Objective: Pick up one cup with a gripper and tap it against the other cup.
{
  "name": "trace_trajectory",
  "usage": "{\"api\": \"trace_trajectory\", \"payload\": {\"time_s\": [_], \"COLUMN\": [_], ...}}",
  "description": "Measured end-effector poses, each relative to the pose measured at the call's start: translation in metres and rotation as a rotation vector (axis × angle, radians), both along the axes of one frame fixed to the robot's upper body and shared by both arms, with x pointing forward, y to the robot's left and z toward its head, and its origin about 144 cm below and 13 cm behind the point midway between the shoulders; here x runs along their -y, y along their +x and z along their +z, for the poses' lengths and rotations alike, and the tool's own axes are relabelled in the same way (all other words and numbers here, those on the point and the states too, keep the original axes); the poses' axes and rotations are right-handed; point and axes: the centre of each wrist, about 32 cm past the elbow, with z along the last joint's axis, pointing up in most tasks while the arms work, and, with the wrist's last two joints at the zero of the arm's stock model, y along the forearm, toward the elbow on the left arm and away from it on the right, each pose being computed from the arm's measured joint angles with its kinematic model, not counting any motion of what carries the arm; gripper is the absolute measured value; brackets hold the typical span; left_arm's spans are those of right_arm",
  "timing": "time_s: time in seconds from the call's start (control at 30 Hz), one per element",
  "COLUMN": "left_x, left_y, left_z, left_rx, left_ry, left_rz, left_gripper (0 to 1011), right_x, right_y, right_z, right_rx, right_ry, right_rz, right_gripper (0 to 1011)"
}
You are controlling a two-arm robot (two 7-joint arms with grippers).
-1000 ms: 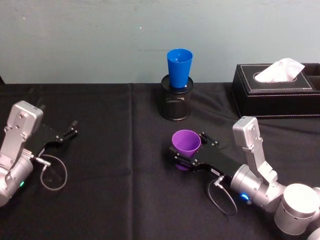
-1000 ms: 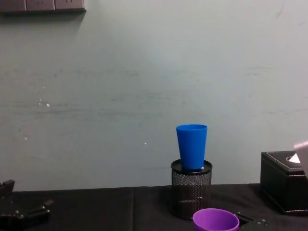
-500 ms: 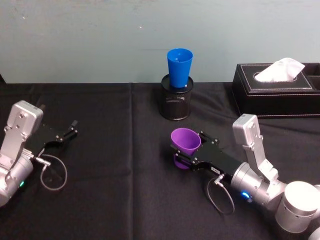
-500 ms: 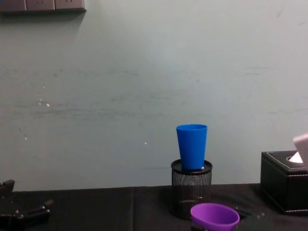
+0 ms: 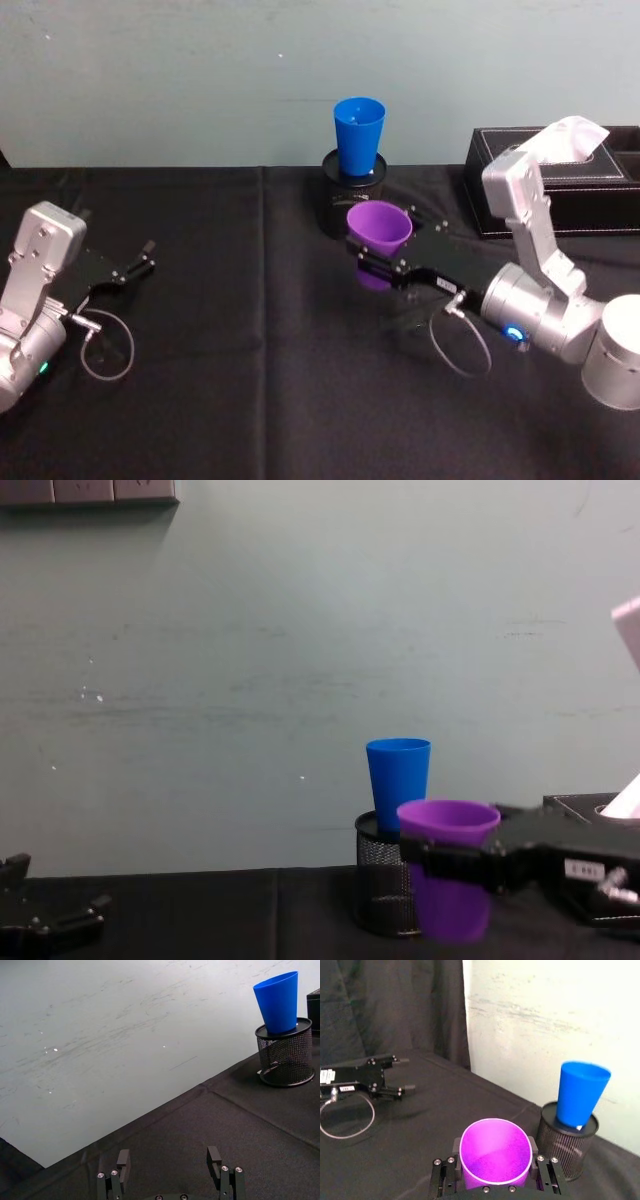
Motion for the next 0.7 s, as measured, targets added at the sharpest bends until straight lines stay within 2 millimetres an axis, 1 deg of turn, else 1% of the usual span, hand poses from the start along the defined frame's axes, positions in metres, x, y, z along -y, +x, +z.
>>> {"api": "trace_trajectory", "payload": {"time_s": [0.1, 0.2, 0.33, 0.7], "left_x": [0.000, 0.000, 0.000, 0.000], "left_y": [0.000, 0.000, 0.000, 0.000], "left_z": [0.000, 0.000, 0.000, 0.000], "left_rx": [0.000, 0.000, 0.000, 0.000], "left_ry": [0.000, 0.000, 0.000, 0.000], "left_rz": [0.000, 0.000, 0.000, 0.000], "left_gripper": [1000, 1000, 1000, 1000], "right_x": [0.000, -0.001, -0.001, 0.000], "right_y": [0.001, 0.003, 0.003, 0.003], "right_z": [0.012, 0.020, 0.026, 0.028], "right_rx": [0.009, 0.009, 0.004, -0.005], "right_ry": [-0.005, -0.002, 0.010, 0.030], "right_rz": [0.005, 0.006, 0.007, 0.003], "right_gripper": [726, 726, 726, 726]}}
